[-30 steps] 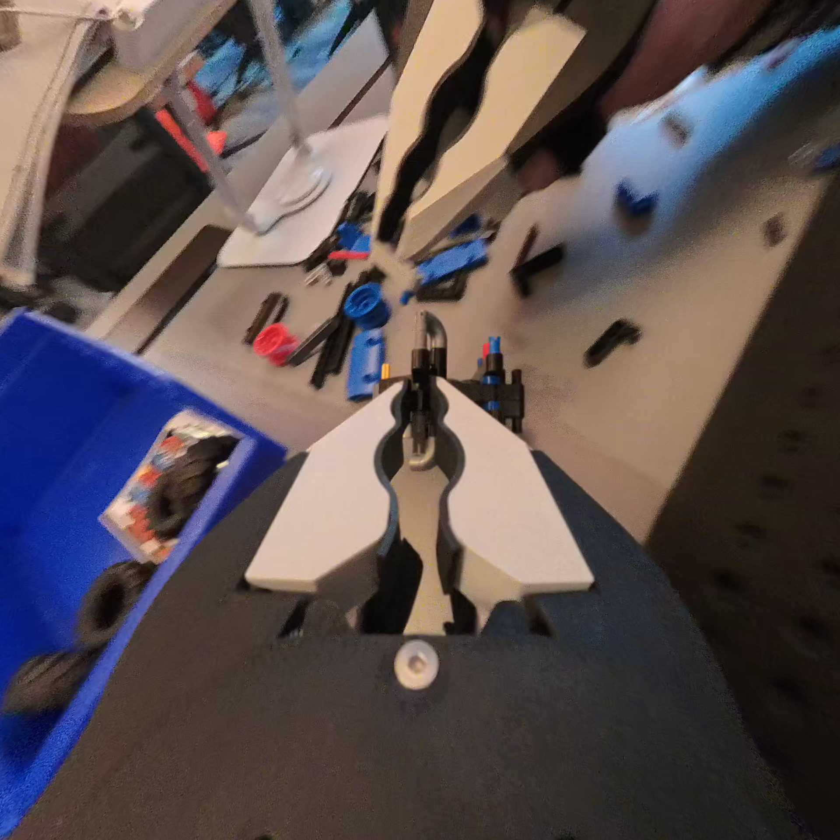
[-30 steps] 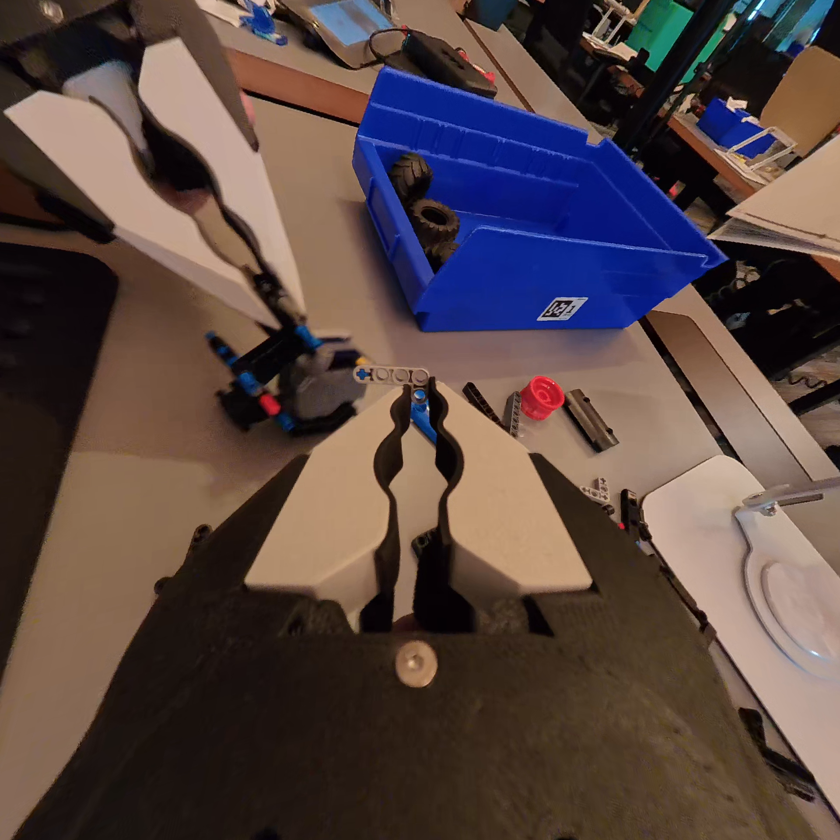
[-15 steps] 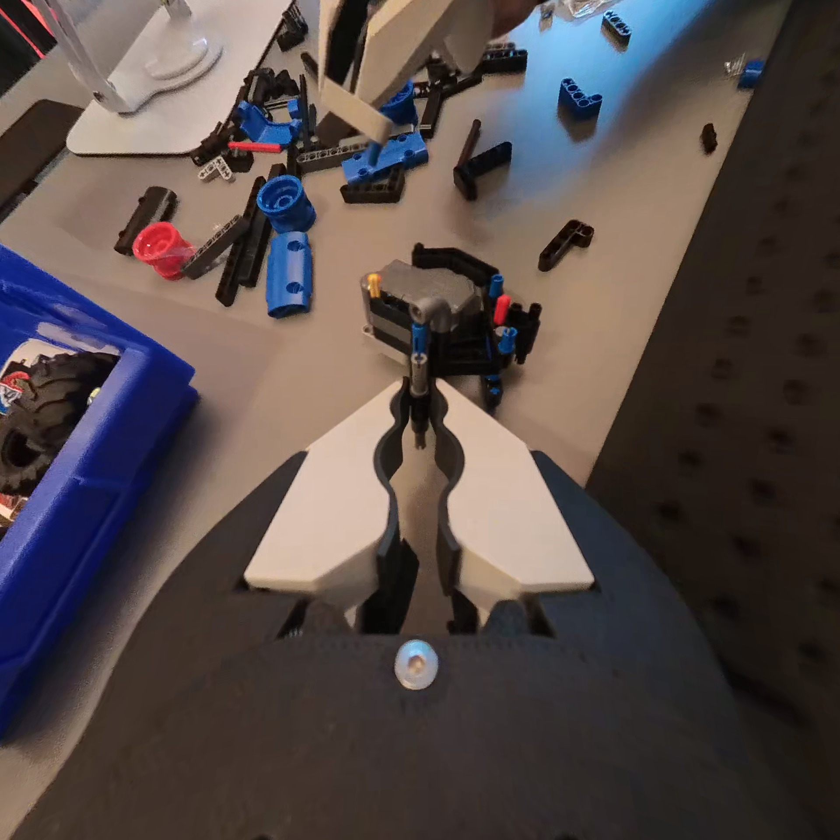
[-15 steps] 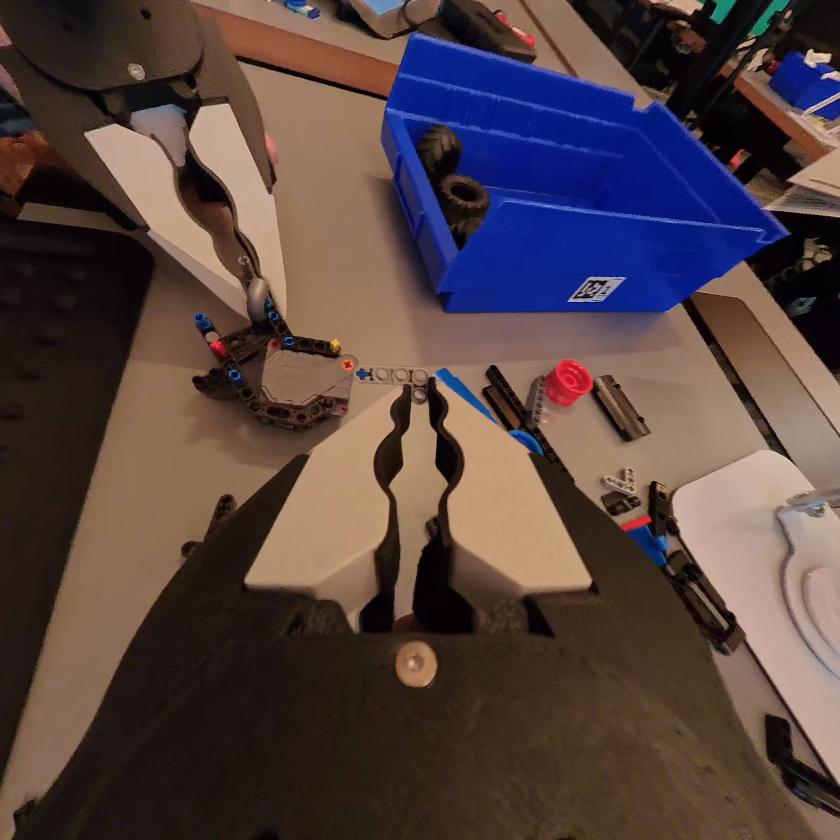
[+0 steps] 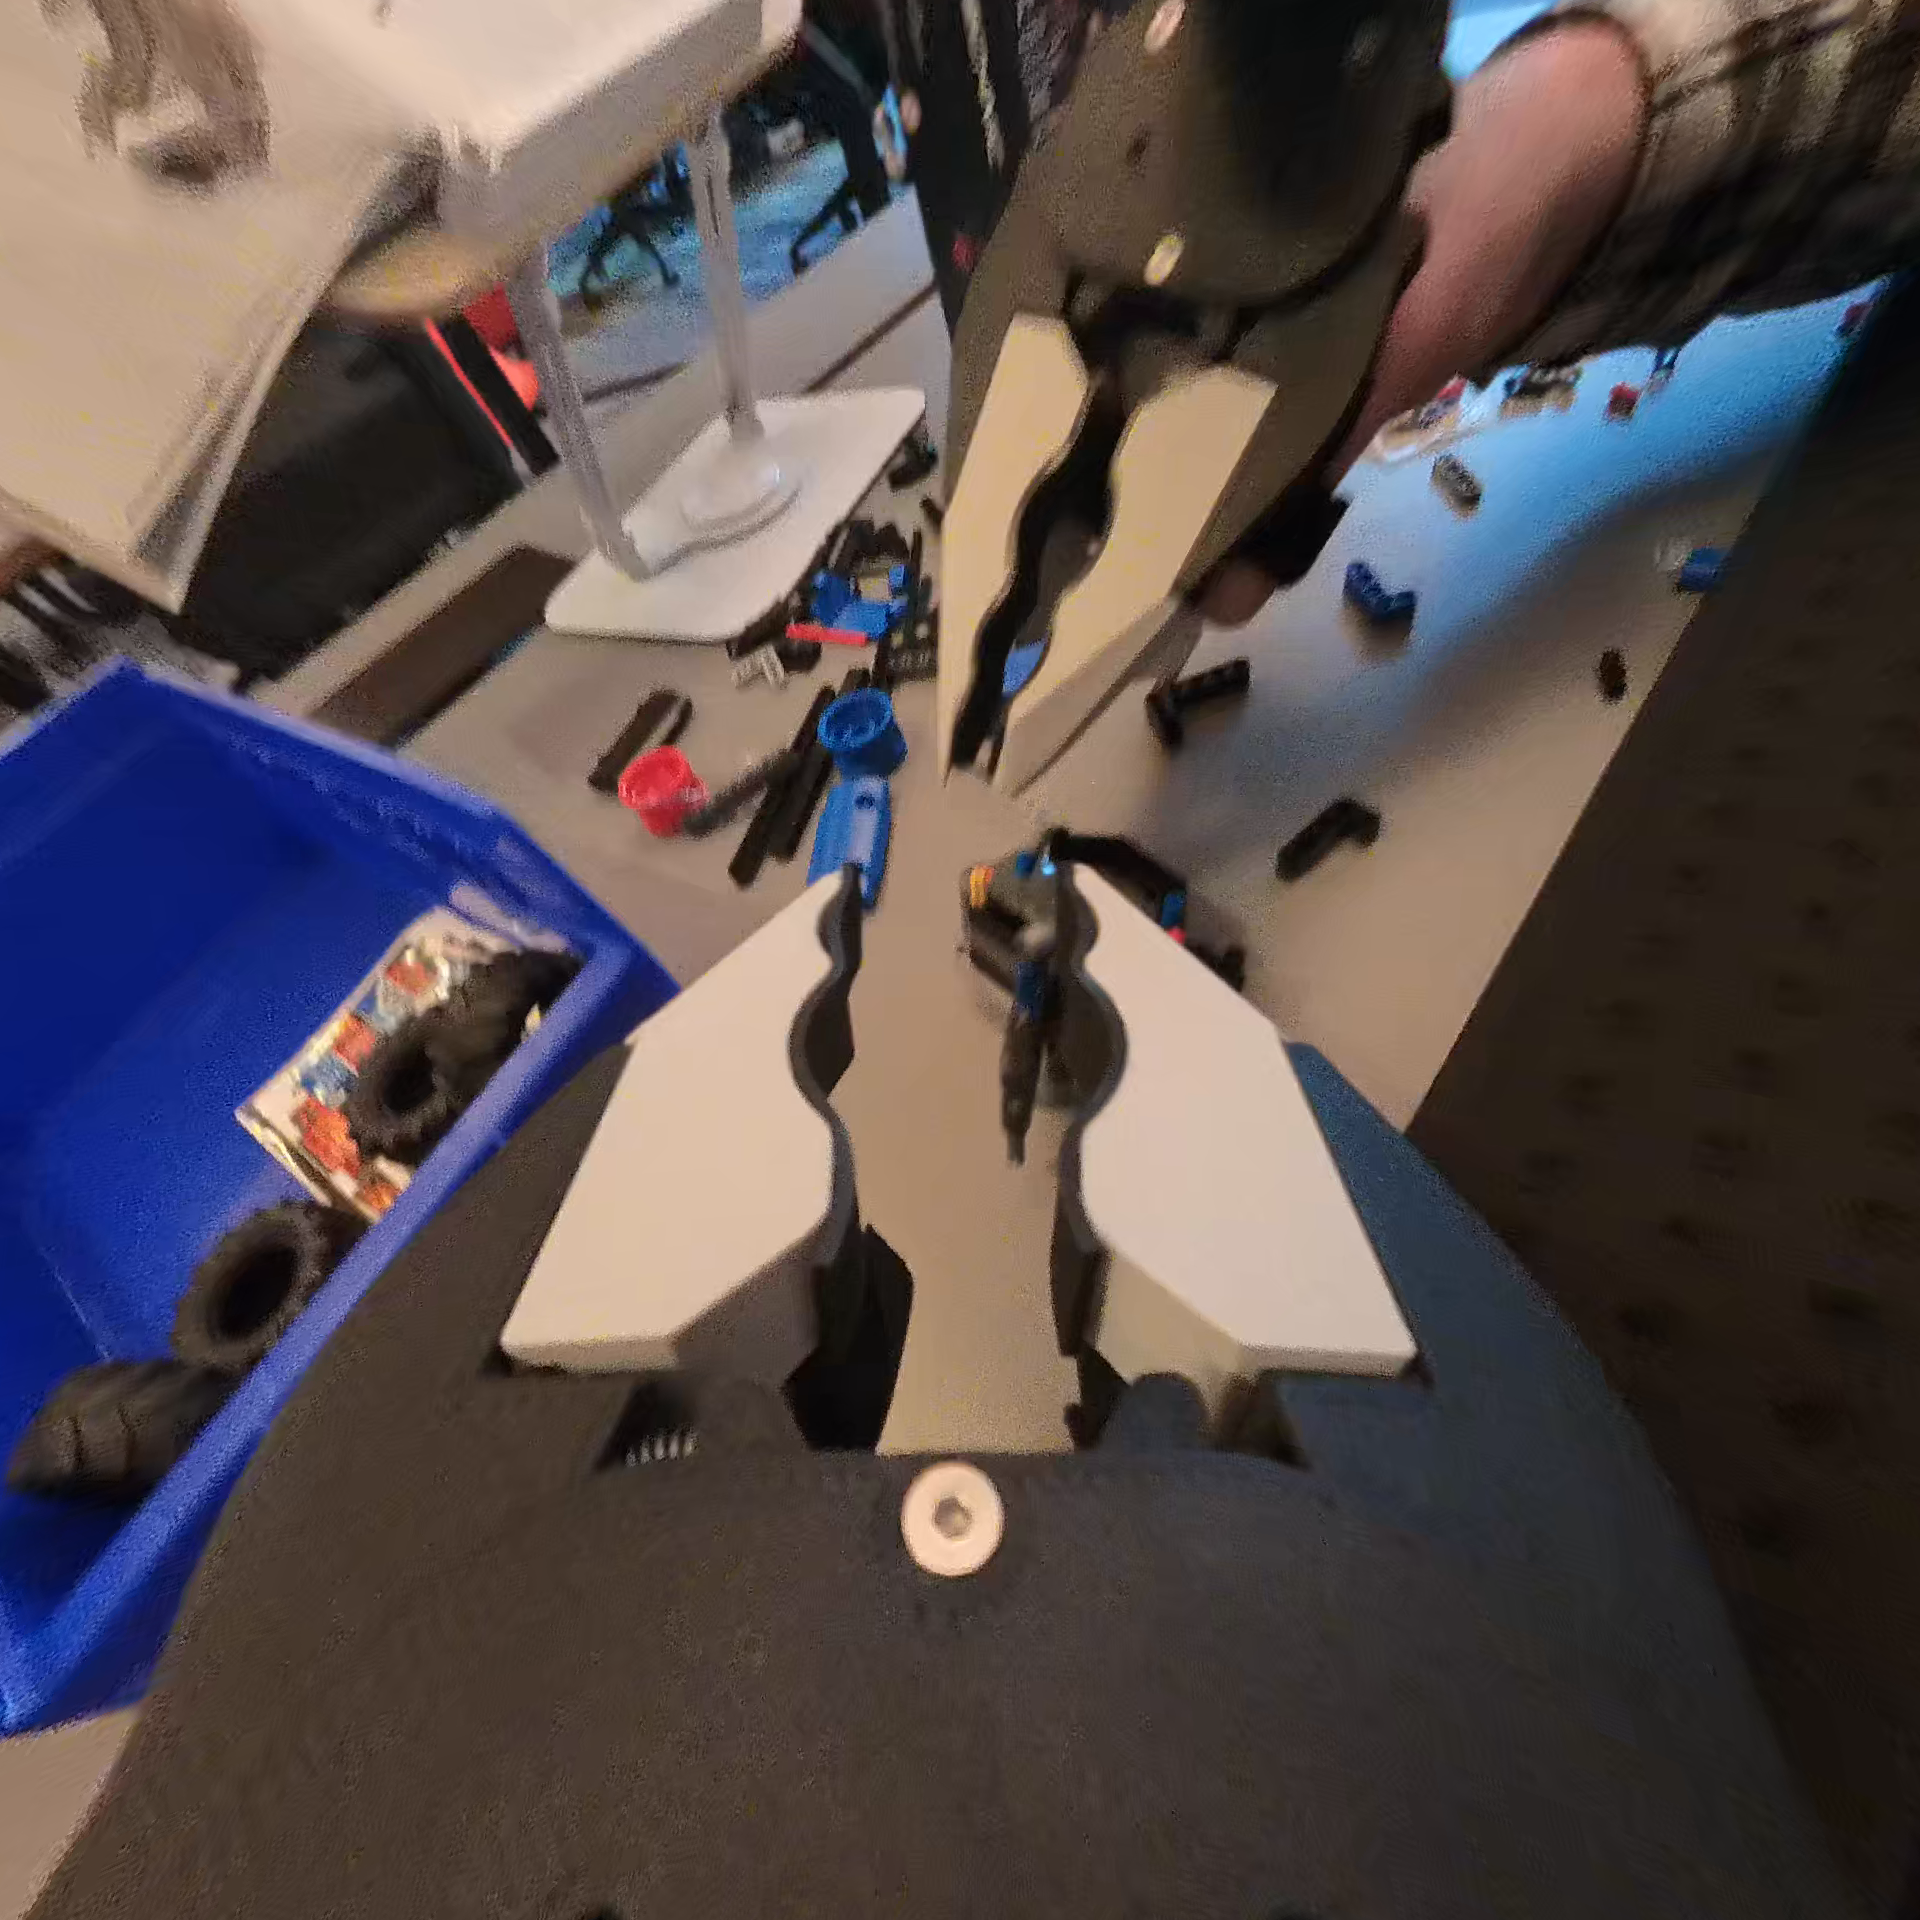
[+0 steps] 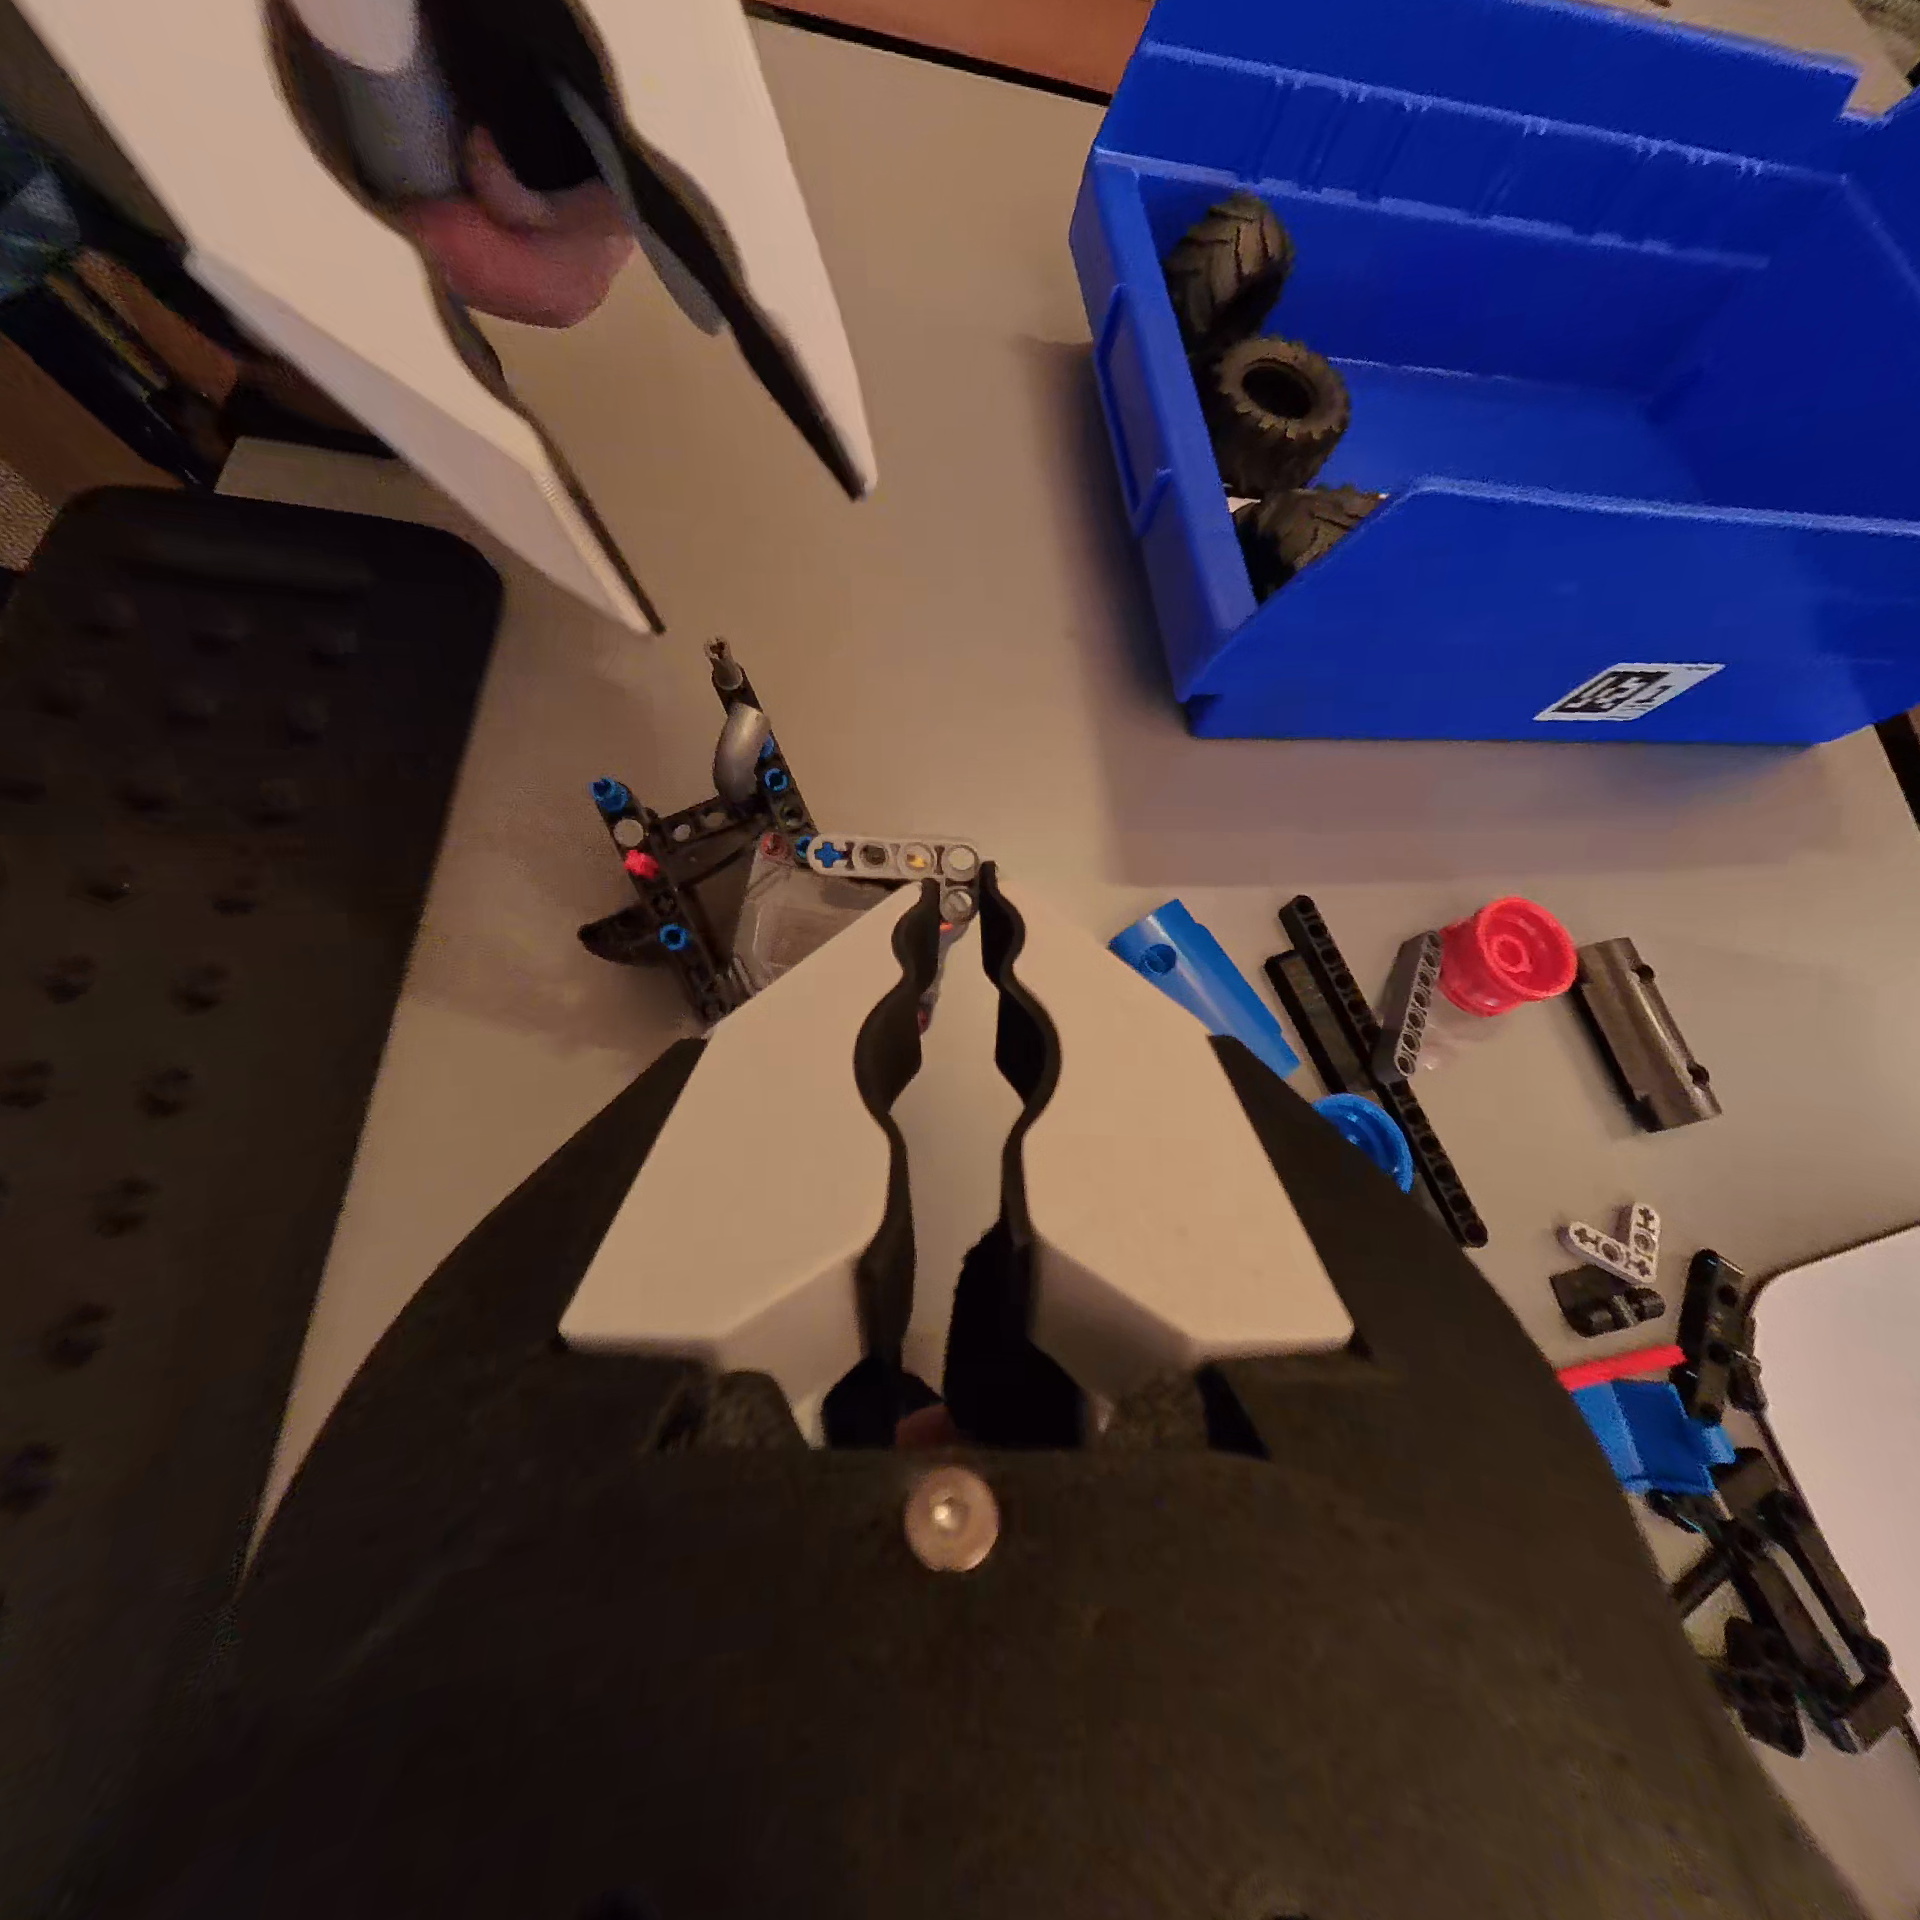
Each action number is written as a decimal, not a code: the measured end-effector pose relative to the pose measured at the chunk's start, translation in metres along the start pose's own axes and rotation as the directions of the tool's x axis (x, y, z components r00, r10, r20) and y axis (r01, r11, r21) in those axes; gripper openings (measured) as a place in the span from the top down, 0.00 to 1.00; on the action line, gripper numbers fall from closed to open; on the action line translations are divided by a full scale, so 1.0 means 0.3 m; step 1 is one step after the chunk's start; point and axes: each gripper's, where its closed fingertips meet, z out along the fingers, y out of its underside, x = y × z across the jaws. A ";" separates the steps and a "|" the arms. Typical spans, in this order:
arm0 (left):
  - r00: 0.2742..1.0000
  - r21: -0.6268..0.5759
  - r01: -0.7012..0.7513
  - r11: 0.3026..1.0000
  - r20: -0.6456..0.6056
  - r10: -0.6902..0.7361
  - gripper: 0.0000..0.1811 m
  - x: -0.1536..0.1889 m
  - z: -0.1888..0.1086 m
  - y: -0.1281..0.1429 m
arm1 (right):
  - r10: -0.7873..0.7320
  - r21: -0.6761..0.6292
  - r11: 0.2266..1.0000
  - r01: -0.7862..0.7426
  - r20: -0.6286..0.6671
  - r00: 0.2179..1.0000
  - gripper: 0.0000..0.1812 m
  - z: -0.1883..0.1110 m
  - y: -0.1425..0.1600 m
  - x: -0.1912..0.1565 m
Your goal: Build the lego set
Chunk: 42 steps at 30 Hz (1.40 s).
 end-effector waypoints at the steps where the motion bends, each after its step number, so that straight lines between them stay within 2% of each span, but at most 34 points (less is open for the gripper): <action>1: 0.999 -0.009 -0.038 0.999 0.015 0.038 0.82 0.014 0.015 -0.021 | 0.004 -0.006 1.000 -0.004 0.005 1.000 0.96 0.003 -0.003 -0.005; 5: 0.942 -0.181 -0.274 0.944 0.145 0.301 0.82 0.020 0.094 0.006 | 0.063 -0.007 0.998 -0.063 0.024 0.998 0.97 -0.002 -0.024 -0.011; 10: 0.900 -0.203 -0.343 0.917 0.209 0.383 0.94 0.027 0.133 0.009 | 0.095 -0.013 0.995 -0.094 0.029 0.995 0.97 -0.020 -0.038 -0.003; 13: 0.901 -0.207 -0.322 0.924 0.233 0.366 0.95 0.020 0.135 0.014 | 0.089 -0.019 0.996 -0.088 0.031 0.996 0.96 -0.019 -0.034 0.003; 20: 0.951 -0.113 -0.194 0.974 0.223 0.215 0.96 0.014 0.114 0.013 | 0.117 0.043 0.991 -0.123 0.119 0.986 0.96 -0.013 -0.044 -0.006; 23: 0.972 -0.118 -0.153 0.981 0.160 0.171 0.95 0.038 0.127 0.042 | 0.089 0.010 0.996 -0.091 0.108 0.990 0.97 0.002 -0.019 -0.013; 26: 0.969 -0.148 -0.166 0.975 0.161 0.190 0.84 0.032 0.114 0.052 | 0.075 -0.030 0.997 -0.073 0.091 0.993 0.97 0.011 -0.002 -0.007; 30: 0.986 -0.110 -0.086 0.990 0.134 0.101 0.85 0.019 0.093 0.042 | 0.062 -0.103 0.993 -0.056 0.057 0.996 0.97 0.028 0.026 0.000; 37: 0.980 -0.212 -0.121 0.970 0.127 0.150 0.86 0.036 0.133 0.094 | 0.110 -0.138 0.985 -0.104 0.041 0.993 0.97 0.044 0.039 0.000; 42: 0.980 -0.216 -0.120 0.969 0.133 0.151 0.90 0.040 0.149 0.098 | 0.111 -0.152 0.983 -0.107 0.017 0.994 0.97 0.050 0.044 -0.002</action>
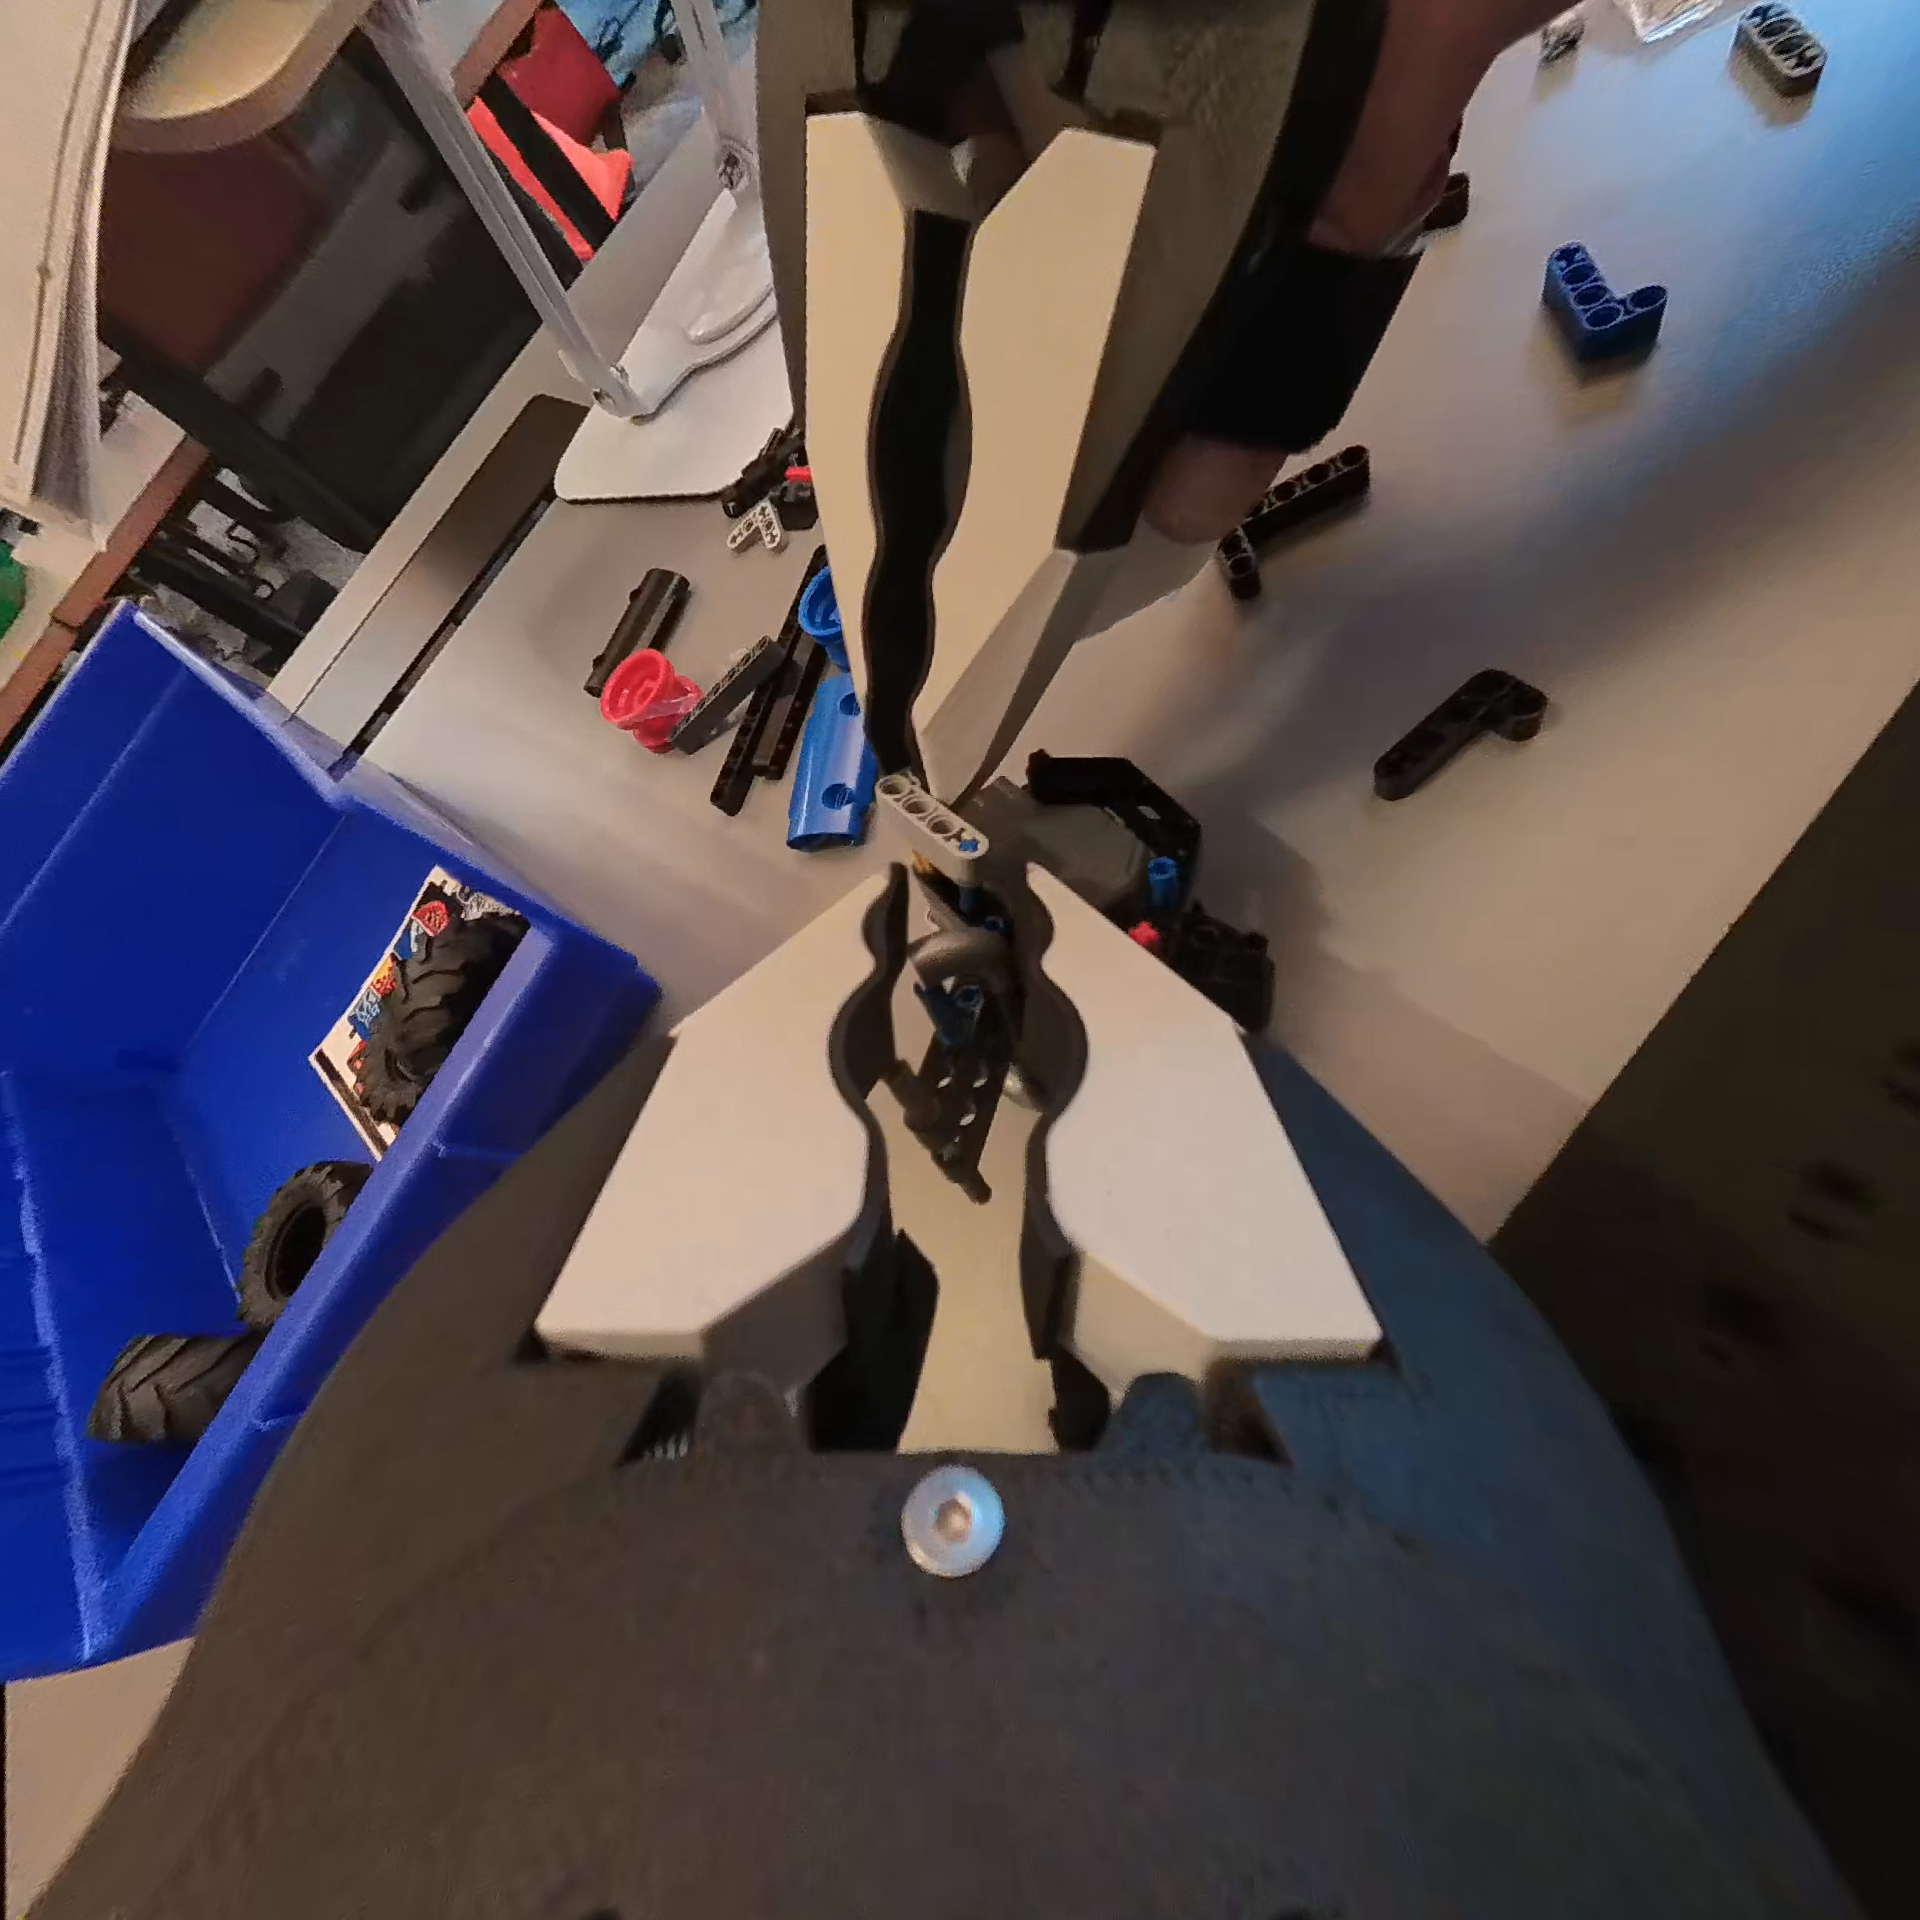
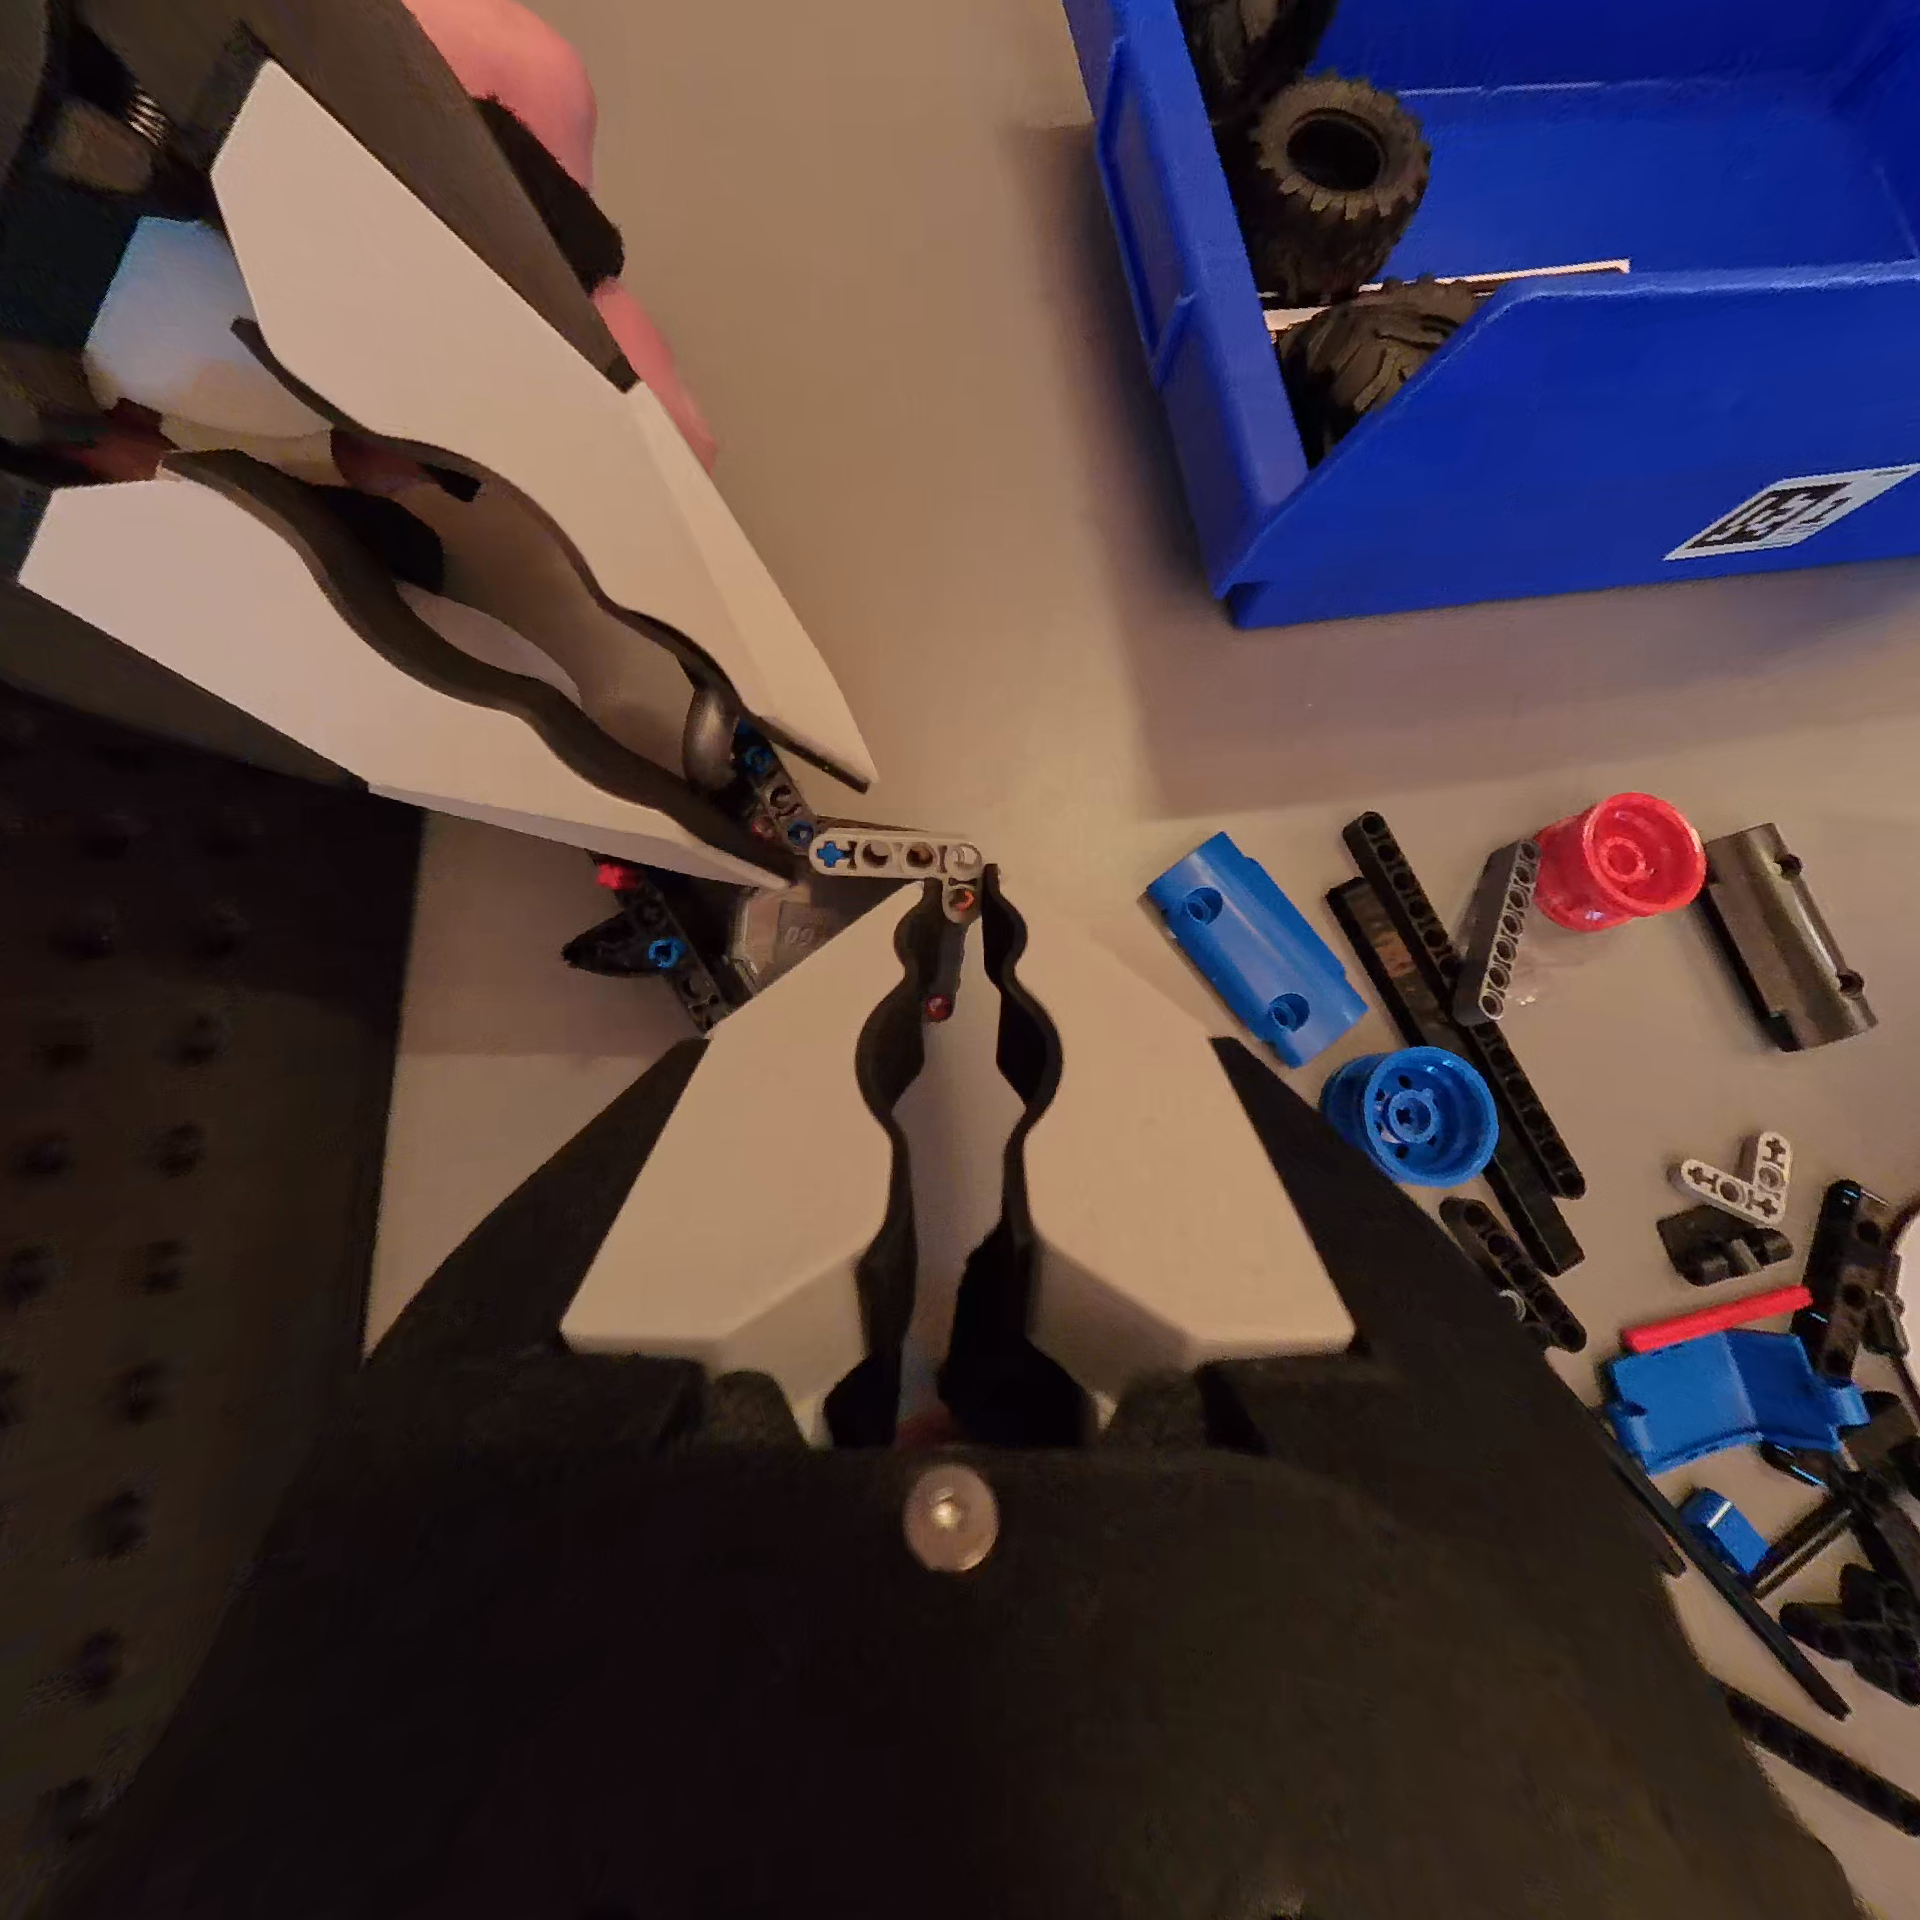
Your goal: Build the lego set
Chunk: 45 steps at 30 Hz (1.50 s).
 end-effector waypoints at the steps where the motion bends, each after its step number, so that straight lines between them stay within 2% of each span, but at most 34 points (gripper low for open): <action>1: 1.000 0.002 -0.001 1.000 0.001 0.001 0.90 0.000 0.001 -0.001 | -0.002 -0.002 1.000 0.002 -0.004 1.000 0.97 0.001 0.000 0.000; 21: 1.000 0.005 0.011 1.000 -0.006 -0.011 0.92 0.001 0.026 -0.001 | -0.048 -0.048 0.998 0.046 -0.043 0.998 0.96 0.006 0.004 0.012; 34: 0.995 0.022 0.061 0.998 -0.082 -0.059 0.94 0.020 0.028 -0.005 | -0.058 -0.010 0.998 0.058 -0.008 0.998 0.96 0.011 0.009 0.014; 39: 0.994 0.028 0.065 0.998 -0.090 -0.062 0.94 0.023 0.027 -0.005 | -0.132 0.003 0.991 0.133 -0.033 0.991 0.89 0.005 0.017 0.038; 45: 0.992 0.031 0.078 0.996 -0.103 -0.074 0.94 0.027 0.025 -0.005 | -0.356 0.060 0.930 0.363 -0.103 0.929 0.92 -0.024 0.010 0.043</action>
